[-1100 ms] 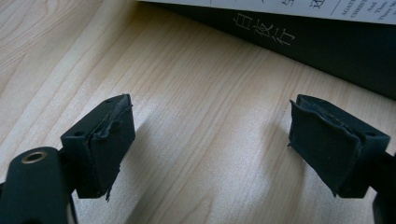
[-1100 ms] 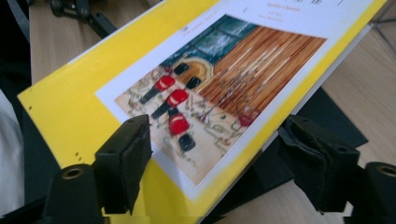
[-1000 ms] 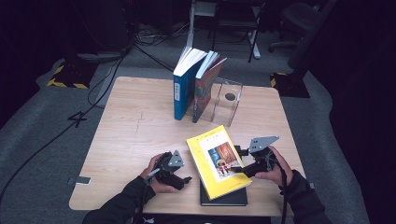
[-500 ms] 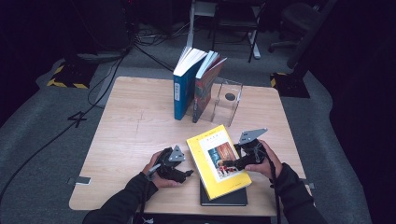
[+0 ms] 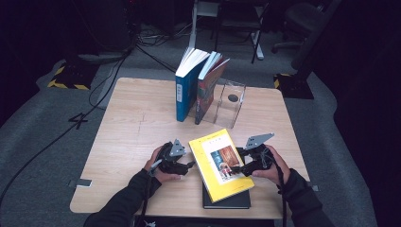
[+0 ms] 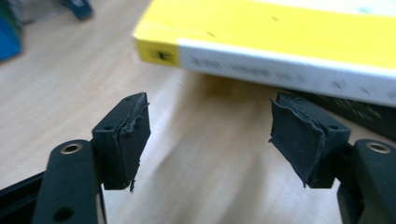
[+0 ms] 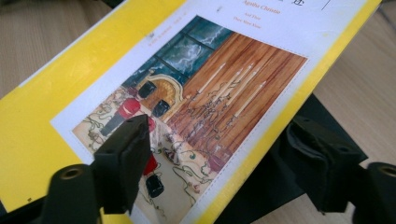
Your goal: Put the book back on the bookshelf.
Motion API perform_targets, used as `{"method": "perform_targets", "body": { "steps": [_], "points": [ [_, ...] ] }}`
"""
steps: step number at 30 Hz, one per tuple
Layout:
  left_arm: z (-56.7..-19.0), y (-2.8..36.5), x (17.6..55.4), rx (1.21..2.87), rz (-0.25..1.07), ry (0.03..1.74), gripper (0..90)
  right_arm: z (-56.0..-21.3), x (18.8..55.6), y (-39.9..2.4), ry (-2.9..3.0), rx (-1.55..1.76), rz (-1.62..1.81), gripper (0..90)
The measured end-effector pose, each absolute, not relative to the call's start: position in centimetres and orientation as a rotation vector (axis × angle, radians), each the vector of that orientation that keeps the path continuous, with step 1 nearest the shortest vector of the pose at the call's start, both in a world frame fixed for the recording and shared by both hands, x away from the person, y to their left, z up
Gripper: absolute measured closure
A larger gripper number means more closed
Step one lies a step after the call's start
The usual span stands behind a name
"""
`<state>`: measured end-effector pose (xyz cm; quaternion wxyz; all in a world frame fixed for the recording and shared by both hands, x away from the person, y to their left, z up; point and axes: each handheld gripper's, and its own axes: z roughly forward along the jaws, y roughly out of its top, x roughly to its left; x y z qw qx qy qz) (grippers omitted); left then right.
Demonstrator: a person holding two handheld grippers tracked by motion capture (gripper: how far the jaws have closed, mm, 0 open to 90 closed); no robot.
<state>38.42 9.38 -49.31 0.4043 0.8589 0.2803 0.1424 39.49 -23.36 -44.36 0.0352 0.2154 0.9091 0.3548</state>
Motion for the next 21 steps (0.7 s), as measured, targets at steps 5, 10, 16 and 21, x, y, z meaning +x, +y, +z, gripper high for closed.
{"method": "perform_targets", "body": {
  "steps": [5,10,16,21],
  "points": [
    [-49.3,9.3,39.3,2.185,0.367,0.711,29.5,-44.0,39.5,-23.4,2.779,0.633,1.183,34.4],
    [-49.3,9.0,39.9,2.201,0.379,0.703,29.5,-44.1,39.6,-22.6,2.805,0.578,1.192,33.1],
    [-49.3,8.8,41.0,2.187,0.374,0.723,30.1,-44.3,41.0,-21.9,2.836,0.585,1.272,51.0],
    [-49.1,8.4,41.7,2.183,0.374,0.710,36.4,-44.5,41.3,-21.9,2.829,0.561,1.347,70.5]
  ]
}}
